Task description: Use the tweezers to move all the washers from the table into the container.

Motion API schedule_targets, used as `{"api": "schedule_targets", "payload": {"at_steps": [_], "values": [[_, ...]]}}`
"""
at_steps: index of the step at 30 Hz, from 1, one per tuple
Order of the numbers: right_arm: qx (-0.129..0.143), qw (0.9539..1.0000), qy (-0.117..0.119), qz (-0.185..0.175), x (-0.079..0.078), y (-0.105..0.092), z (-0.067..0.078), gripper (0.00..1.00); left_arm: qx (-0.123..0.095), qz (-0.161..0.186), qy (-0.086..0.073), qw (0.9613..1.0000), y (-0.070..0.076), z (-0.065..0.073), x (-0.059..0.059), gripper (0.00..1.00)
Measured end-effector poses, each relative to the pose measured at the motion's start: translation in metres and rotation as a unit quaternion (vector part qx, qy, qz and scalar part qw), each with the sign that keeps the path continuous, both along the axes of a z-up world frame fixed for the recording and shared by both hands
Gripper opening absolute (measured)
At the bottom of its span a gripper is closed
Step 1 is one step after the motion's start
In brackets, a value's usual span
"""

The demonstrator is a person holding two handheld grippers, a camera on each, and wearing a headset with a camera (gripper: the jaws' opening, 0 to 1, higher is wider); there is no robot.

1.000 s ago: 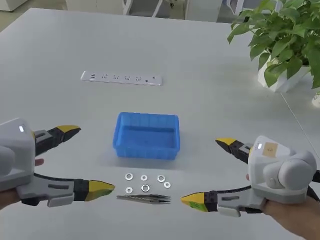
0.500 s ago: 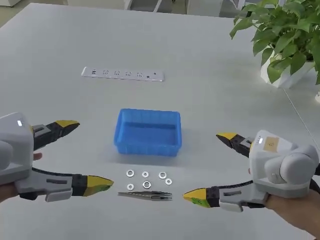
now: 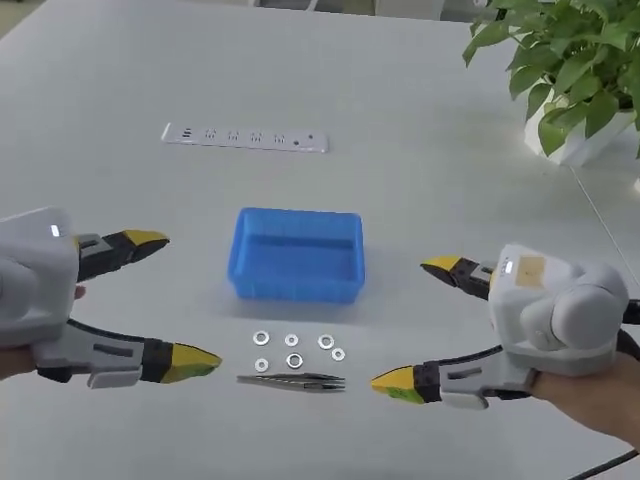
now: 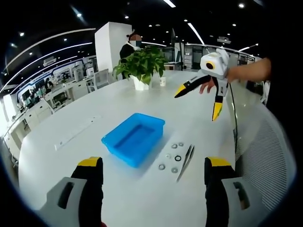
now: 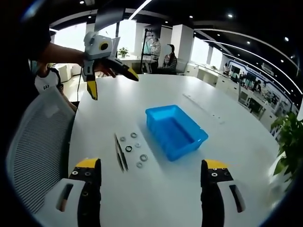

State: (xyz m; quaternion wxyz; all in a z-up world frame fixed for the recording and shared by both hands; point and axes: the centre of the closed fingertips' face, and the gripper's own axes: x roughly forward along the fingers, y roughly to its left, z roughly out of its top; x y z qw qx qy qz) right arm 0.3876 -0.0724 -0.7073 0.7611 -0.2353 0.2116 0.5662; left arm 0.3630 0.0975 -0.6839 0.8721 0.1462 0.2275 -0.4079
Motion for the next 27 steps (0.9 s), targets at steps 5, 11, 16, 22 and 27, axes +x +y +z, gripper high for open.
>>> {"api": "schedule_targets", "payload": {"at_steps": [5,11,16,22,27], "values": [[-0.012,0.9997,0.002,0.023,-0.001,0.007,-0.003,0.82,0.014,-0.020,0.008,0.9997,-0.002,-0.005,-0.001,0.90],[-0.024,0.9983,0.007,0.052,-0.006,0.015,-0.009,0.71,0.031,-0.041,0.020,0.9985,-0.004,-0.015,-0.003,0.81],[-0.041,0.9952,0.006,0.089,-0.011,0.022,-0.015,0.63,0.042,-0.066,0.032,0.9964,-0.008,-0.024,-0.008,0.71],[-0.064,0.9891,0.010,0.133,-0.019,0.031,-0.027,0.52,0.064,-0.098,0.042,0.9922,-0.012,-0.036,-0.013,0.56],[-0.082,0.9825,0.012,0.167,-0.025,0.038,-0.036,0.43,0.078,-0.125,0.055,0.9876,-0.018,-0.046,-0.018,0.46]]}}
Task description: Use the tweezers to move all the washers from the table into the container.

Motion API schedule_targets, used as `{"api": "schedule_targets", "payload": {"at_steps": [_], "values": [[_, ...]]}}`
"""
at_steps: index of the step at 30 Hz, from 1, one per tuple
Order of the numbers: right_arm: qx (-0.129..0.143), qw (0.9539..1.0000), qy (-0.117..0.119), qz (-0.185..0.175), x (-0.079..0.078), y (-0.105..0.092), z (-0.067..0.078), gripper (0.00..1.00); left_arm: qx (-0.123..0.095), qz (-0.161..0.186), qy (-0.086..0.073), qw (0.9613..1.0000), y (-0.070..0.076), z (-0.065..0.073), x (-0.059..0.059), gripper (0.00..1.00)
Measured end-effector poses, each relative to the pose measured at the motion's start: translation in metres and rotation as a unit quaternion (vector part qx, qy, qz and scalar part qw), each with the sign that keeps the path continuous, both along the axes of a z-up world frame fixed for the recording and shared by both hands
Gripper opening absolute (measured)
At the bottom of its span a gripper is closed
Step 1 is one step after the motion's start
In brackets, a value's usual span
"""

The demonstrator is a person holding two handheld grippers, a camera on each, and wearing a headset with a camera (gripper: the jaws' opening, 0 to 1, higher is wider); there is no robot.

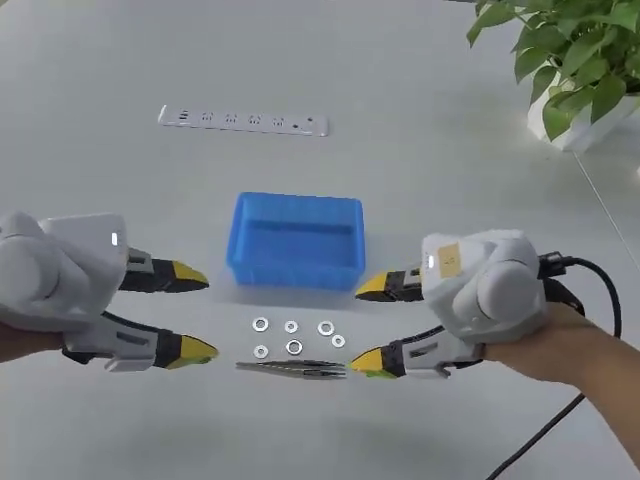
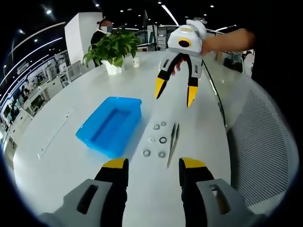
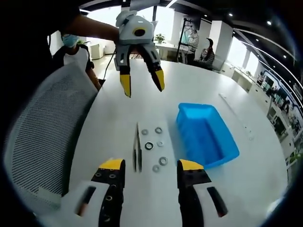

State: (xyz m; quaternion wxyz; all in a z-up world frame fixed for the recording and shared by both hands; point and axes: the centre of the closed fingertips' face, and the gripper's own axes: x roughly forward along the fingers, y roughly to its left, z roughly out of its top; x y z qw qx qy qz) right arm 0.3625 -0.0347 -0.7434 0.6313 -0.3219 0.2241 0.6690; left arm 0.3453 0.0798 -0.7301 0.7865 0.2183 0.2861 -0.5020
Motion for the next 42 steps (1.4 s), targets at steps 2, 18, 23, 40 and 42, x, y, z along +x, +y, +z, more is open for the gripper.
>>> {"api": "schedule_targets", "payload": {"at_steps": [2,18,23,40,42], "values": [[-0.010,0.9998,0.003,0.017,-0.003,0.002,-0.005,0.40,0.009,-0.011,0.004,0.9999,-0.001,-0.005,-0.001,0.42],[-0.046,0.9964,0.012,0.070,-0.017,0.017,-0.033,0.25,0.056,-0.074,0.033,0.9951,-0.016,-0.037,-0.011,0.26],[-0.056,0.9952,0.015,0.079,-0.020,0.020,-0.042,0.22,0.067,-0.094,0.040,0.9925,-0.020,-0.045,-0.014,0.21],[-0.069,0.9934,0.026,0.088,-0.025,0.027,-0.061,0.14,0.097,-0.127,0.054,0.9858,-0.027,-0.072,-0.013,0.11],[-0.071,0.9934,0.025,0.087,-0.025,0.027,-0.062,0.13,0.098,-0.131,0.055,0.9850,-0.028,-0.075,-0.014,0.09]]}}
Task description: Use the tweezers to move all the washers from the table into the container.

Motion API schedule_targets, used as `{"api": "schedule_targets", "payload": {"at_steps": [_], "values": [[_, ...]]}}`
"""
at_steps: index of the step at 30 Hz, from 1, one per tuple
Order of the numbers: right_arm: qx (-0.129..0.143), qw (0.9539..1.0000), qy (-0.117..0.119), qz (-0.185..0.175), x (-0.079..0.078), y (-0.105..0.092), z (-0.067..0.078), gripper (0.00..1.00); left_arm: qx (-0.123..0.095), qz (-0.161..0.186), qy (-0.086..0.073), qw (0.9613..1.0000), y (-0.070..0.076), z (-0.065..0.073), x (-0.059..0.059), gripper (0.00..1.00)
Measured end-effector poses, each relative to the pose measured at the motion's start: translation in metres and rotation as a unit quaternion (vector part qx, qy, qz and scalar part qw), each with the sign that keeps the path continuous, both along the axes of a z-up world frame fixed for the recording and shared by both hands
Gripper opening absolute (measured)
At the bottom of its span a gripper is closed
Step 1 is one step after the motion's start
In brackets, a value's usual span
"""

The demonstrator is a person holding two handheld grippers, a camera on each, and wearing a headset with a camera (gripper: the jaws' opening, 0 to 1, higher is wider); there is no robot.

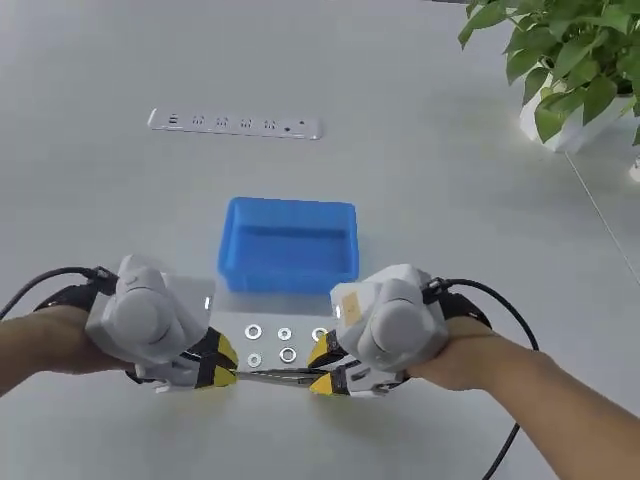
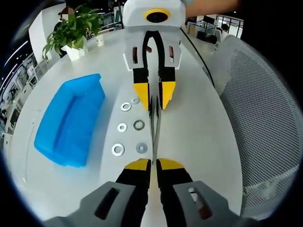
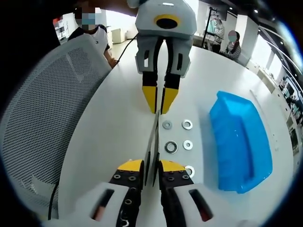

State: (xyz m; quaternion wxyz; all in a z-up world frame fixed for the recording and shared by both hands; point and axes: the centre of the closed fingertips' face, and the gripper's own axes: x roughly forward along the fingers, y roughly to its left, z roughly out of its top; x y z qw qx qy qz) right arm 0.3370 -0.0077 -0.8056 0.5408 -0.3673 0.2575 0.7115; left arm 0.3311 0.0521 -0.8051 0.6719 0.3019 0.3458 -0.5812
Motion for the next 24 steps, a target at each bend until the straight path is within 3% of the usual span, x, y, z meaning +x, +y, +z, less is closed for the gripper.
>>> {"api": "schedule_targets", "payload": {"at_steps": [11,14,21,24], "values": [[0.002,1.0000,0.002,-0.008,-0.002,0.001,-0.002,0.12,-0.001,-0.004,-0.006,1.0000,0.000,0.003,-0.002,0.06],[0.000,1.0000,0.001,-0.009,-0.002,0.000,-0.003,0.12,-0.005,-0.001,0.000,1.0000,-0.001,0.010,-0.004,0.06],[0.007,0.9997,0.004,-0.023,-0.002,0.001,-0.001,0.12,-0.009,-0.001,-0.006,0.9999,-0.004,0.028,-0.006,0.05],[0.008,0.9996,0.003,-0.026,-0.003,0.001,-0.001,0.12,-0.017,0.000,0.002,0.9999,-0.006,0.037,-0.009,0.05]]}}
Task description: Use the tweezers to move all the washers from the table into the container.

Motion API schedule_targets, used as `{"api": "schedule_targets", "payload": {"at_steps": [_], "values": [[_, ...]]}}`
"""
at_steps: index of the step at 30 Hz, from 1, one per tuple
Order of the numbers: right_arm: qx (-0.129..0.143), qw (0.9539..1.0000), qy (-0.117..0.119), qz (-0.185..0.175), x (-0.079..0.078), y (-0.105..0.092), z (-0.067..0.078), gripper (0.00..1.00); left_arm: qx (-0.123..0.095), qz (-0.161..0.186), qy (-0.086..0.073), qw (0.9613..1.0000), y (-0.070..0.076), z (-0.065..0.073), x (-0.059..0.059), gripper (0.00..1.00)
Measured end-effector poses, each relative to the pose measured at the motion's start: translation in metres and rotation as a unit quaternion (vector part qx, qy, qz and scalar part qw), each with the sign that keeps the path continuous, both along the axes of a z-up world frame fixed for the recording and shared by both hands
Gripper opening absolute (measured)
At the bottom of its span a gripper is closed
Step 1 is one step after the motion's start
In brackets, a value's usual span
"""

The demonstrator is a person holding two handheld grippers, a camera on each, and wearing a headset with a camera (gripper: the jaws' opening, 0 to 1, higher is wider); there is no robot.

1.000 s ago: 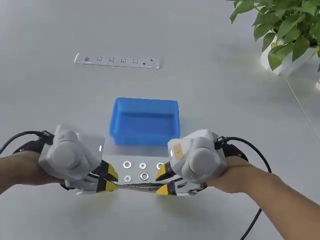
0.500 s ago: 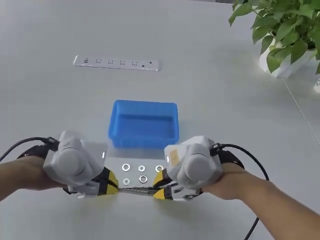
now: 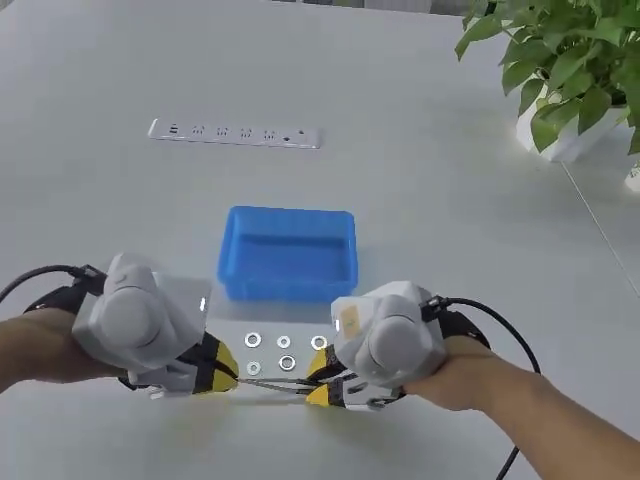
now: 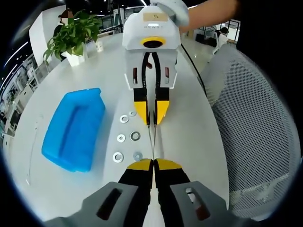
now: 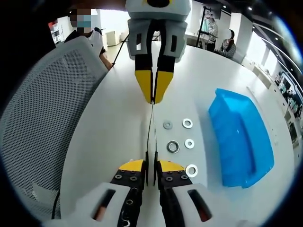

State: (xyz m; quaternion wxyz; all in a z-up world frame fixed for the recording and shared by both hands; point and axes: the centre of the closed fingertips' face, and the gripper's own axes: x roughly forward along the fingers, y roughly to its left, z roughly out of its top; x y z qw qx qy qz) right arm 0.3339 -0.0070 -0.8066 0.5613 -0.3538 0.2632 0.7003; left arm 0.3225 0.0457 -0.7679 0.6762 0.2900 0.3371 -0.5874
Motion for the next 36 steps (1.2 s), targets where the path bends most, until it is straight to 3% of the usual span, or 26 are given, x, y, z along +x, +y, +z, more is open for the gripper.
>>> {"api": "schedule_targets", "payload": {"at_steps": [6,12,18,27,36], "values": [[0.002,0.9999,-0.010,-0.003,-0.003,0.001,-0.001,0.12,-0.008,-0.011,-0.013,0.9998,-0.008,0.023,-0.002,0.05],[0.019,0.9996,-0.013,-0.014,-0.005,0.006,0.003,0.11,-0.009,-0.022,-0.027,0.9994,-0.011,0.037,0.000,0.05],[0.027,0.9994,-0.014,-0.017,-0.008,0.012,0.005,0.10,-0.003,-0.035,-0.028,0.9990,-0.014,0.047,-0.003,0.05],[0.052,0.9980,-0.002,-0.035,-0.008,0.024,0.013,0.10,-0.025,-0.043,-0.045,0.9978,-0.024,0.069,0.002,0.05],[0.061,0.9972,0.006,-0.042,-0.009,0.034,0.012,0.10,-0.035,-0.056,-0.047,0.9967,-0.031,0.073,0.003,0.05]]}}
